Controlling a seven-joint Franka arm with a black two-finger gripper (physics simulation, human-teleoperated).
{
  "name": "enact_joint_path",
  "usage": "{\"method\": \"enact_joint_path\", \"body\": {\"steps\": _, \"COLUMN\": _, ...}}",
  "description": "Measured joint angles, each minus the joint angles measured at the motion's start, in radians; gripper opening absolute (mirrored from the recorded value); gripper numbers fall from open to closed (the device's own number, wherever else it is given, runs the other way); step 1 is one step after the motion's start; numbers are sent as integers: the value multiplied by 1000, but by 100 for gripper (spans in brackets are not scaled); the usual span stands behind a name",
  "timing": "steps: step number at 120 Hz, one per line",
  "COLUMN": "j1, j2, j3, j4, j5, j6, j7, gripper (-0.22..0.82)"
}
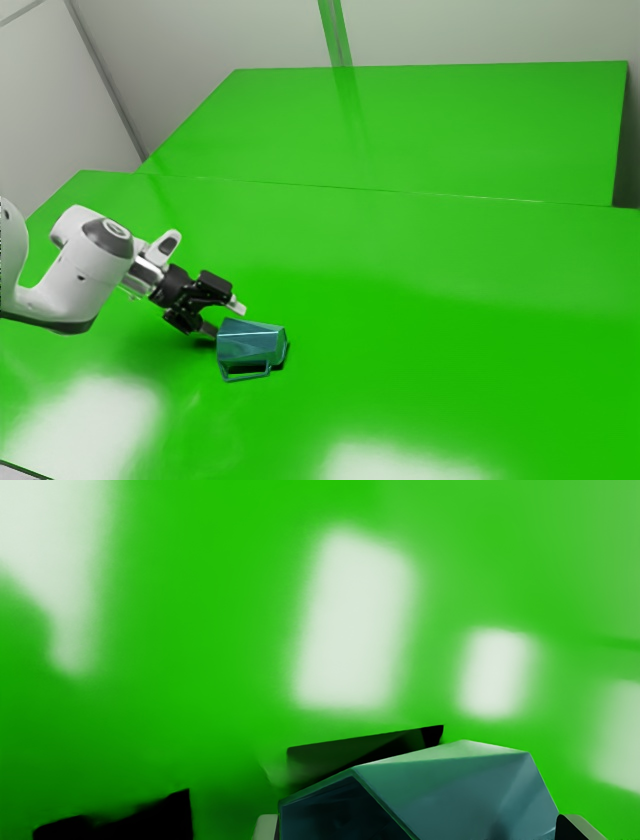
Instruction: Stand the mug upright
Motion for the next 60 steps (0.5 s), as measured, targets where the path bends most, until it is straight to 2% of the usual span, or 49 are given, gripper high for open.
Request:
{"method": "enact_joint_path", "body": {"steps": 38, "j1": -61, "j2": 21, "j3": -21, "j4": -7, "j5": -57, "j6": 8, "j7": 54, "gripper": 59}}
{"method": "enact_joint_path", "body": {"steps": 48, "j1": -62, "j2": 19, "j3": -22, "j4": -16, "j5": -63, "j6": 6, "j7": 65, "gripper": 51}}
{"method": "enact_joint_path", "body": {"steps": 60, "j1": -51, "j2": 17, "j3": -23, "j4": -19, "j5": -64, "j6": 7, "j7": 74, "gripper": 32}}
